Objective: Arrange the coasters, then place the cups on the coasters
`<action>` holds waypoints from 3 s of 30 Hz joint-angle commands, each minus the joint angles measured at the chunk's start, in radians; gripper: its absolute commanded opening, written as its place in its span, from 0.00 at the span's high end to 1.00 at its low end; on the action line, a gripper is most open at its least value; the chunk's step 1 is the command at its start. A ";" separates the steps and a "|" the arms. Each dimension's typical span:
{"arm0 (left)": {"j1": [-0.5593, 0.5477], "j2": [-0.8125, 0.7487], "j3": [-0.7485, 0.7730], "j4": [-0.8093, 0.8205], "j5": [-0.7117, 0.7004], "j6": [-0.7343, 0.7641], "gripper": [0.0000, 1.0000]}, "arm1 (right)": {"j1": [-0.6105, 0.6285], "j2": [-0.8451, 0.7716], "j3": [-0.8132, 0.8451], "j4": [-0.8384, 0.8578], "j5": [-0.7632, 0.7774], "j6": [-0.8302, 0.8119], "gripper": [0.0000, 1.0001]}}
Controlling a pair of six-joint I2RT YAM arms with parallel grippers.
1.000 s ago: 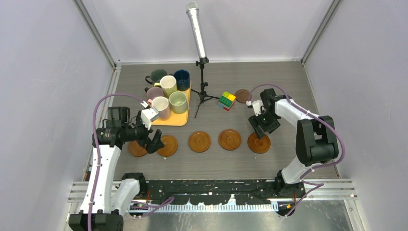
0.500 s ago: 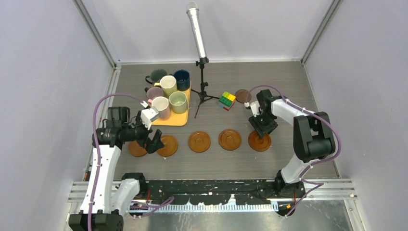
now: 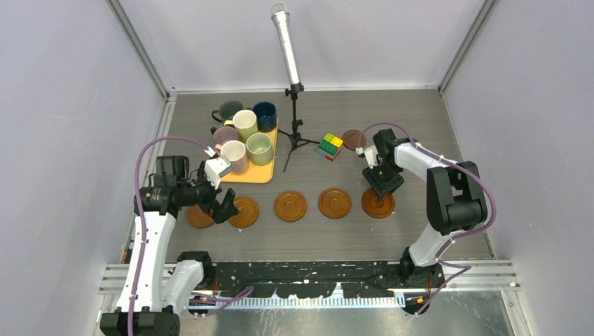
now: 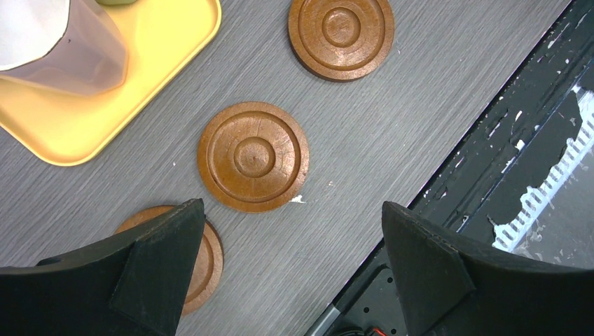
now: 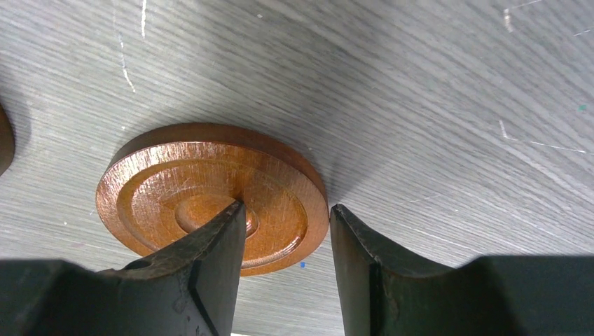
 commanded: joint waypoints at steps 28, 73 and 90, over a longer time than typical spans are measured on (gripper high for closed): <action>-0.001 -0.002 0.018 0.008 0.009 -0.001 0.00 | -0.043 0.005 0.198 -0.101 -0.125 -0.048 0.35; -0.001 0.009 0.023 0.012 0.023 -0.008 0.00 | -0.061 -0.014 0.145 -0.121 -0.167 -0.031 0.48; -0.001 0.006 0.022 0.016 0.024 -0.020 0.00 | -0.039 0.117 0.240 0.019 -0.060 0.135 0.53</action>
